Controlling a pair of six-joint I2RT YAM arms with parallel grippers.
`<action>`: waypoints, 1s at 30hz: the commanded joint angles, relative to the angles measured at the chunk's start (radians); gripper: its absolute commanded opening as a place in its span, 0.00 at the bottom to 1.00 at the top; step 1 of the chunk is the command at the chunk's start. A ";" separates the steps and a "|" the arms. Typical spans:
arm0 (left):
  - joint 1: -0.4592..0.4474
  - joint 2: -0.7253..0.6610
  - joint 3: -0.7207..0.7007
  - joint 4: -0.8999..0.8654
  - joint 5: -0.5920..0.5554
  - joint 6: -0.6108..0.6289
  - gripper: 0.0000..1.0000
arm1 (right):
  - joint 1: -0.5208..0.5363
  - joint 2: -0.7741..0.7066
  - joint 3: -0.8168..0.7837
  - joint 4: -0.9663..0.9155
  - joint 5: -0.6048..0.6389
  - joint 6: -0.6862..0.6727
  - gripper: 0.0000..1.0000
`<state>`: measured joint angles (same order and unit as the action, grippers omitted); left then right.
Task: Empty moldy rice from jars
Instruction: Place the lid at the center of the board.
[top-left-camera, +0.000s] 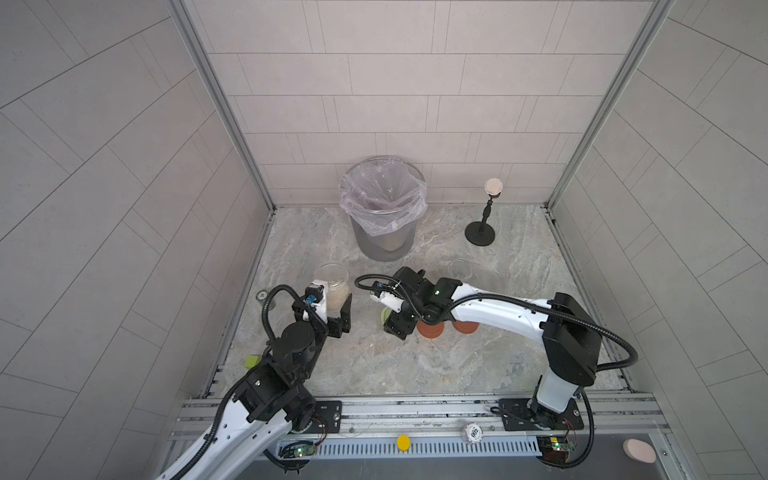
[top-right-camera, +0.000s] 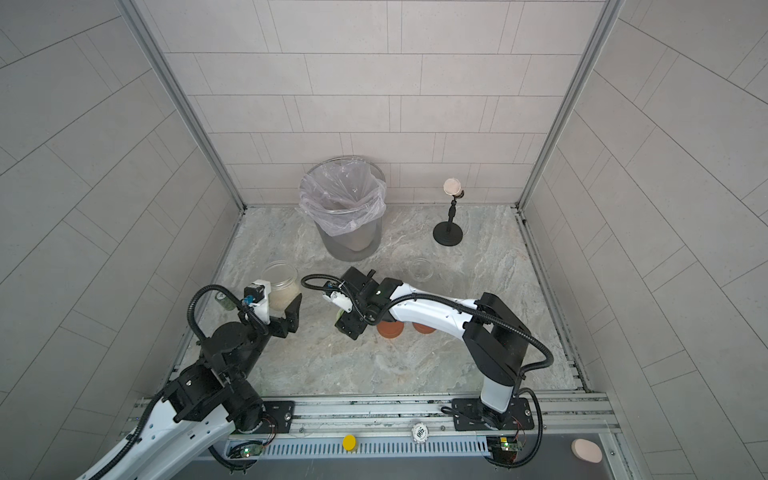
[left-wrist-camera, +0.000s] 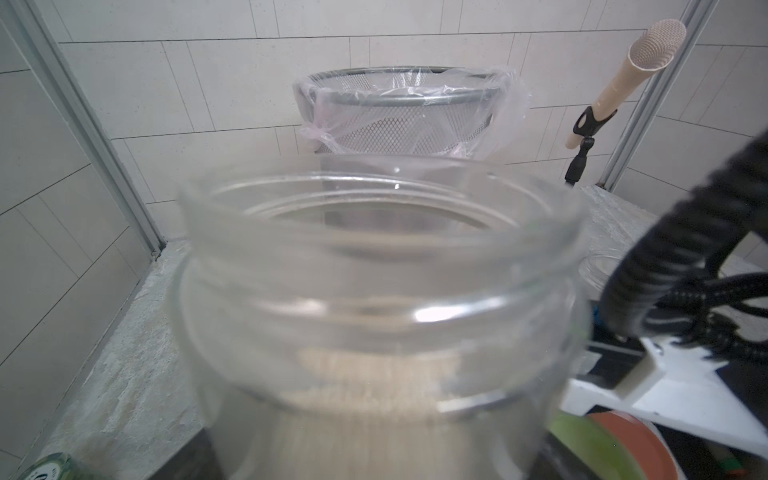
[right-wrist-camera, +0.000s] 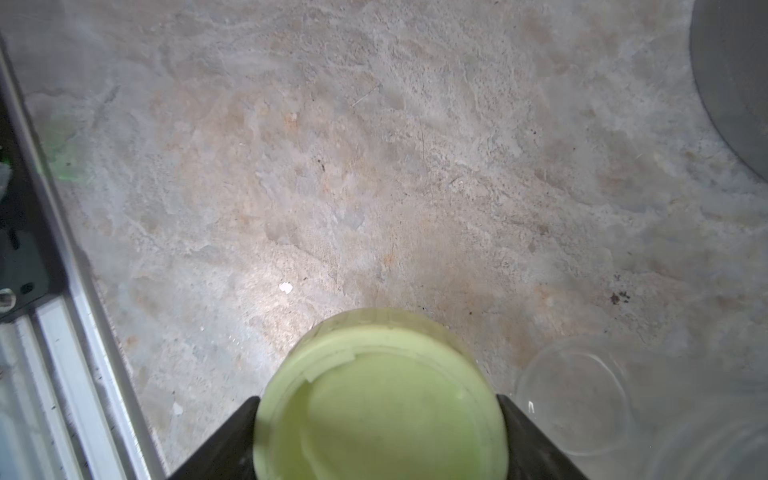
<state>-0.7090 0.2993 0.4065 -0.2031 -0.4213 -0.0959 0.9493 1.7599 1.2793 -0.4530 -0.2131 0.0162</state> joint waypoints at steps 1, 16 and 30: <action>0.003 -0.036 -0.003 0.042 -0.043 -0.024 0.14 | 0.035 0.065 0.027 0.046 0.099 0.075 0.65; 0.003 -0.060 -0.020 0.028 -0.044 -0.025 0.14 | 0.069 0.229 0.084 0.026 0.148 0.150 0.73; 0.003 -0.065 -0.025 0.024 -0.045 -0.018 0.14 | 0.082 0.271 0.120 -0.027 0.069 0.149 0.99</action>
<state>-0.7025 0.2520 0.3771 -0.2604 -0.4683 -0.1043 1.0153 2.0178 1.3811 -0.4541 -0.1299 0.1677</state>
